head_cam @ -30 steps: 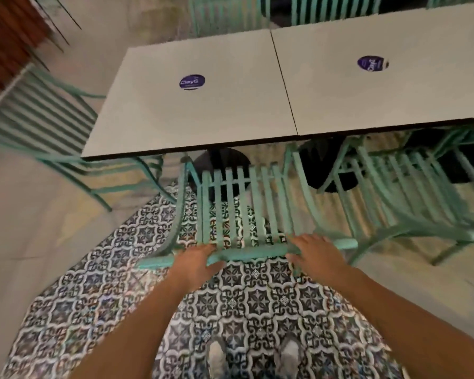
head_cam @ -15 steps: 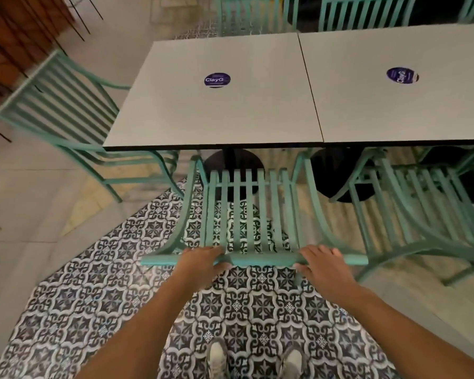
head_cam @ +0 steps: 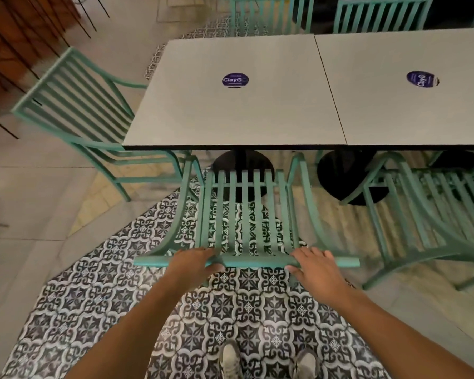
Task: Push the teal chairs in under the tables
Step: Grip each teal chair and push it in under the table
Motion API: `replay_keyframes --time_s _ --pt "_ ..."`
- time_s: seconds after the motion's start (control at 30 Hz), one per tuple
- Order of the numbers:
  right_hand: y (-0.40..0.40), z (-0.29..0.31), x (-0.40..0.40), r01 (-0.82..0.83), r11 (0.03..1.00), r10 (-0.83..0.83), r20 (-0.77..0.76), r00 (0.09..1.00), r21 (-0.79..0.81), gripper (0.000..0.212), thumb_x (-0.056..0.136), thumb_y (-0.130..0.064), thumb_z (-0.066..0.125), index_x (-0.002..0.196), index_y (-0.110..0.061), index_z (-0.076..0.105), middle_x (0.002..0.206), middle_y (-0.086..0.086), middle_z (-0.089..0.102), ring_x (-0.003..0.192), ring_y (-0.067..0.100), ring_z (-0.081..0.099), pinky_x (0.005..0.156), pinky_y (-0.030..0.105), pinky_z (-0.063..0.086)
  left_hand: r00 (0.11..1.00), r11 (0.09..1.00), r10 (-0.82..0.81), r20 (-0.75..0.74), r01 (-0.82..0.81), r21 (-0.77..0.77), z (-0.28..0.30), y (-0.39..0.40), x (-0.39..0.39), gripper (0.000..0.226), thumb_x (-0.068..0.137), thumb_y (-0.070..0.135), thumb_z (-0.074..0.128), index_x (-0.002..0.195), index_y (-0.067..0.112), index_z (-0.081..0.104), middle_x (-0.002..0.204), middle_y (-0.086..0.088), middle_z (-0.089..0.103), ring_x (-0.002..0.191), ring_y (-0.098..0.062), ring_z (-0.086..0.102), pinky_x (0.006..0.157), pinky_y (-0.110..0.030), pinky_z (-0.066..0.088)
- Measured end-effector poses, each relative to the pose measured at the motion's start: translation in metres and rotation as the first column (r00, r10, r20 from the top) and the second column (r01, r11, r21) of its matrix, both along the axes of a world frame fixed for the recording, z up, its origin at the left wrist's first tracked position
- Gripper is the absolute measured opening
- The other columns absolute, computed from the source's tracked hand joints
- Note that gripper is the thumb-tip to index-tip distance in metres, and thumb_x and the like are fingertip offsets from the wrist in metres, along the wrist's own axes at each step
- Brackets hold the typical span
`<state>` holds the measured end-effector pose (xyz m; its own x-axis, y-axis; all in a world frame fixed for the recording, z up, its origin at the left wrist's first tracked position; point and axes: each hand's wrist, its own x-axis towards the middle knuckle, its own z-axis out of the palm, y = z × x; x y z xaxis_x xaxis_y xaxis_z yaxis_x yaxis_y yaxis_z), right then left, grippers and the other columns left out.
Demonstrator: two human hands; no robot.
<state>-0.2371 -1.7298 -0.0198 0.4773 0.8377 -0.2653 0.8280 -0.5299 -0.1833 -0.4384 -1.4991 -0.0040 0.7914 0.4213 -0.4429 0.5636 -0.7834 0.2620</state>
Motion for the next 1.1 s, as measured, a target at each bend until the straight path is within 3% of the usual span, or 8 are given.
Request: replay_keyframes --time_s 0.3,0.5,0.6,0.7,0.77,0.83,0.97,1.1 --pt "0.035 -0.005 -0.028 -0.032 0.999 0.033 -0.016 0.999 0.024 0.107 0.068 -0.073 -0.031 0.131 -0.031 0.044 0.124 -0.015 0.052 0.113 0.009 0.045 0.093 0.032 0.035 0.999 0.999 0.037 -0.003 -0.037 0.015 -0.005 0.035 -0.036 0.026 0.093 0.053 0.051 0.111 0.037 0.063 0.093 0.019 0.064 0.067 0.003 0.057 0.073 -0.021 0.05" --pt "0.043 -0.005 -0.037 -0.018 1.0 0.017 -0.011 1.0 -0.026 0.091 0.077 -0.075 -0.013 0.134 -0.032 0.043 0.13 -0.015 0.05 0.121 0.009 0.043 0.103 0.033 0.031 0.998 0.999 0.038 0.045 -0.037 -0.037 -0.011 0.051 -0.047 0.033 0.095 0.053 0.047 0.112 0.029 0.063 0.094 0.013 0.063 0.07 -0.002 0.058 0.072 -0.021 0.052" --pt "0.041 0.001 -0.037 0.196 0.98 -0.196 -0.002 0.981 0.028 0.065 0.087 -0.071 0.027 0.133 -0.029 0.047 0.127 -0.011 0.05 0.122 0.012 0.041 0.104 0.035 0.031 0.967 0.972 0.232 0.108 -0.233 -0.004 -0.021 0.07 -0.069 0.07 0.08 0.081 0.028 0.111 0.029 0.064 0.101 0.01 0.06 0.083 -0.009 0.06 0.082 -0.035 0.055" --pt "0.034 0.008 -0.033 0.703 0.608 -0.72 -0.115 0.684 0.369 0.063 0.085 -0.053 0.059 0.134 -0.015 0.048 0.133 0.008 0.049 0.124 0.028 0.043 0.101 0.044 0.036 0.714 0.75 0.641 0.282 -0.661 -0.033 -0.031 0.088 -0.104 0.075 0.081 0.078 0.034 0.121 0.022 0.061 0.116 -0.003 0.056 0.097 -0.02 0.058 0.082 -0.047 0.055" --pt "0.027 0.001 -0.024 0.934 0.061 -0.836 -0.493 0.241 0.352 0.075 0.078 -0.043 0.074 0.136 -0.007 0.043 0.136 0.018 0.047 0.126 0.035 0.044 0.099 0.042 0.039 0.217 0.311 0.939 0.265 -0.866 -0.391 -0.028 0.09 -0.12 0.072 0.084 0.065 0.052 0.133 0.013 0.049 0.128 -0.016 0.05 0.105 -0.034 0.058 0.084 -0.055 0.054" --pt "0.023 -0.008 -0.018 0.96 -0.278 -0.557 -0.819 -0.137 0.029 0.08 0.076 -0.039 0.077 0.139 -0.008 0.04 0.138 0.015 0.046 0.125 0.033 0.047 0.099 0.039 0.042 -0.163 -0.166 0.984 -0.077 -0.657 -0.735 -0.026 0.084 -0.124 0.063 0.087 0.056 0.059 0.129 0.01 0.049 0.13 -0.02 0.046 0.108 -0.039 0.055 0.087 -0.057 0.052" --pt "0.032 -0.007 -0.021 0.894 -0.111 -0.167 -0.879 -0.447 -0.434 0.021 0.091 -0.028 0.061 0.103 -0.013 0.052 0.118 0.015 0.051 0.107 0.029 0.052 0.099 0.051 0.044 -0.071 -0.419 0.906 -0.417 -0.285 -0.862 -0.018 0.061 -0.109 0.031 0.09 0.041 0.062 0.1 0.013 0.055 0.117 -0.024 0.056 0.11 -0.041 0.057 0.088 -0.054 0.053" --pt "0.043 -0.006 -0.015 0.856 -0.101 -0.094 -0.852 -0.516 -0.507 0.009 0.093 -0.012 0.056 0.088 -0.008 0.05 0.099 0.015 0.054 0.087 0.028 0.056 0.048 0.046 0.057 -0.13 -0.499 0.867 -0.482 -0.228 -0.836 -0.007 0.06 -0.085 0.028 0.091 0.029 0.063 0.106 0.009 0.05 0.096 -0.022 0.068 0.096 -0.038 0.063 0.066 -0.049 0.06"
